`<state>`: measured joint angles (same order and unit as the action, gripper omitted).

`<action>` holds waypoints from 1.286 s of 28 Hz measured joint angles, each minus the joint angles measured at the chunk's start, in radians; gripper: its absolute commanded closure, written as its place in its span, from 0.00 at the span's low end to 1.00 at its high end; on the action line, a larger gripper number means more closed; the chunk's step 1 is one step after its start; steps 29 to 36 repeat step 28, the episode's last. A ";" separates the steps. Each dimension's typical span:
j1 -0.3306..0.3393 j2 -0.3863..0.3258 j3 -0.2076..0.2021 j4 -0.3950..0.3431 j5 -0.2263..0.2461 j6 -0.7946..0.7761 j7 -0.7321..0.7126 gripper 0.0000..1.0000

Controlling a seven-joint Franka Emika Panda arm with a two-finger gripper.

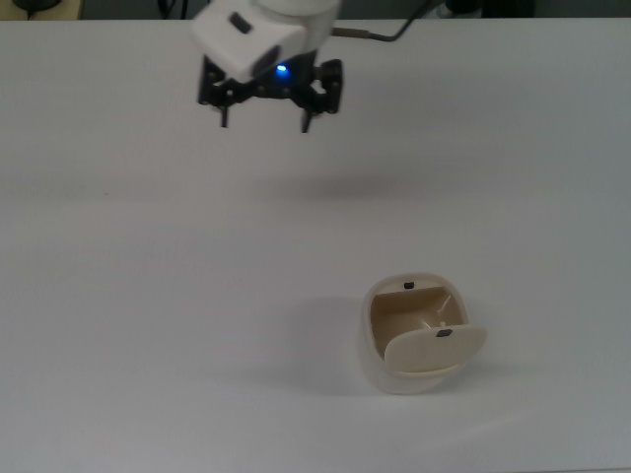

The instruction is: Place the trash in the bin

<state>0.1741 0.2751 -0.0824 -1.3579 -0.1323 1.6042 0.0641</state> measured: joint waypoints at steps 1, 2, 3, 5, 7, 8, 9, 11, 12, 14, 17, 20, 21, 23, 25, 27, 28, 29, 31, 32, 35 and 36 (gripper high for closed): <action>-0.011 -0.002 0.000 -0.001 0.007 -0.001 -0.010 0.00; -0.022 -0.004 0.000 -0.003 0.015 -0.002 -0.021 0.00; -0.038 -0.007 0.000 -0.005 0.027 -0.002 -0.034 0.00; -0.057 -0.008 0.000 -0.008 0.040 -0.002 -0.052 0.00; -0.075 -0.009 0.000 -0.009 0.049 -0.002 -0.063 0.00; -0.086 -0.009 -0.001 -0.010 0.053 -0.002 -0.069 0.00; -0.092 -0.009 -0.001 -0.011 0.055 -0.002 -0.074 0.00; -0.101 -0.009 -0.001 -0.013 0.058 -0.002 -0.078 0.00; -0.104 -0.009 0.000 -0.014 0.059 -0.002 -0.079 0.00; -0.106 -0.009 0.000 -0.015 0.059 -0.002 -0.079 0.00; -0.106 -0.009 0.000 -0.016 0.059 -0.002 -0.079 0.00; -0.107 -0.009 0.000 -0.016 0.063 -0.002 -0.079 0.00; -0.107 -0.009 0.000 -0.016 0.064 -0.002 -0.079 0.00; -0.108 -0.009 0.000 -0.016 0.066 -0.002 -0.079 0.00; -0.111 -0.009 0.000 -0.016 0.066 -0.002 -0.079 0.00; -0.115 -0.010 0.000 -0.015 0.067 -0.002 -0.079 0.00; -0.117 -0.010 0.000 -0.015 0.067 -0.002 -0.079 0.00; -0.117 -0.010 0.000 -0.015 0.067 -0.002 -0.079 0.00; -0.117 -0.010 0.000 -0.015 0.067 -0.002 -0.079 0.00; -0.117 -0.010 0.000 -0.015 0.067 -0.002 -0.079 0.00; -0.117 -0.010 0.000 -0.015 0.067 -0.002 -0.079 0.00; -0.117 -0.010 0.000 -0.015 0.067 -0.002 -0.079 0.00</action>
